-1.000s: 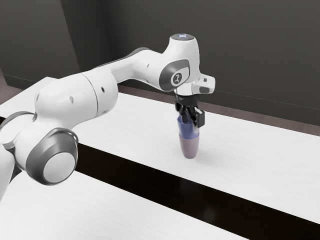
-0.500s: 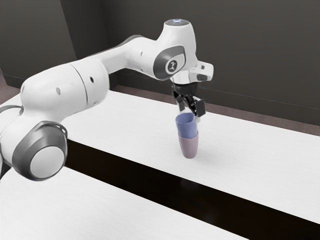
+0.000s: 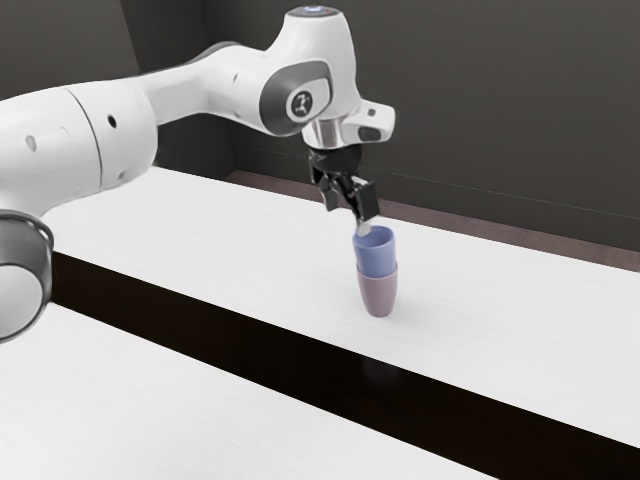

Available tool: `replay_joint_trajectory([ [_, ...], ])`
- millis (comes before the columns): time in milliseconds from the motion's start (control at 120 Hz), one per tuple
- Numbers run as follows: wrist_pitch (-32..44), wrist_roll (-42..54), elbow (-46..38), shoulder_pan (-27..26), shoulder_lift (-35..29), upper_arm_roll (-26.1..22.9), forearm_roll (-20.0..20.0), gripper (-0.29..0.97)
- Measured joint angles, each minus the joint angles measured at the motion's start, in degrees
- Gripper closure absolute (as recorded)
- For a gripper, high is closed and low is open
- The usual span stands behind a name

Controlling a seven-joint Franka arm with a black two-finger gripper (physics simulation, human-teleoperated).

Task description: Place the left cup onto the right cup

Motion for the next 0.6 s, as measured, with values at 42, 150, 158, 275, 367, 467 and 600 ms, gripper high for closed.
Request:
replay_joint_trajectory([
  [42,-0.01,0.0,-1.32,0.2,-1.03,0.02,-0.02,0.0],
  [150,-0.01,-0.01,-4.72,1.44,-3.78,0.04,-0.04,0.0],
  [158,-0.01,-0.01,-4.96,1.55,-3.99,0.04,-0.04,0.0],
  [275,-0.03,-0.01,-8.27,2.74,-6.79,0.26,-0.05,0.0],
  [367,-0.06,0.0,-10.51,3.63,-8.8,0.38,-0.06,0.0],
  [467,-0.11,0.01,-12.77,4.78,-11.0,0.44,-0.06,0.0],
  [600,-0.3,0.05,-13.7,6.07,-12.21,0.68,0.08,0.0],
])
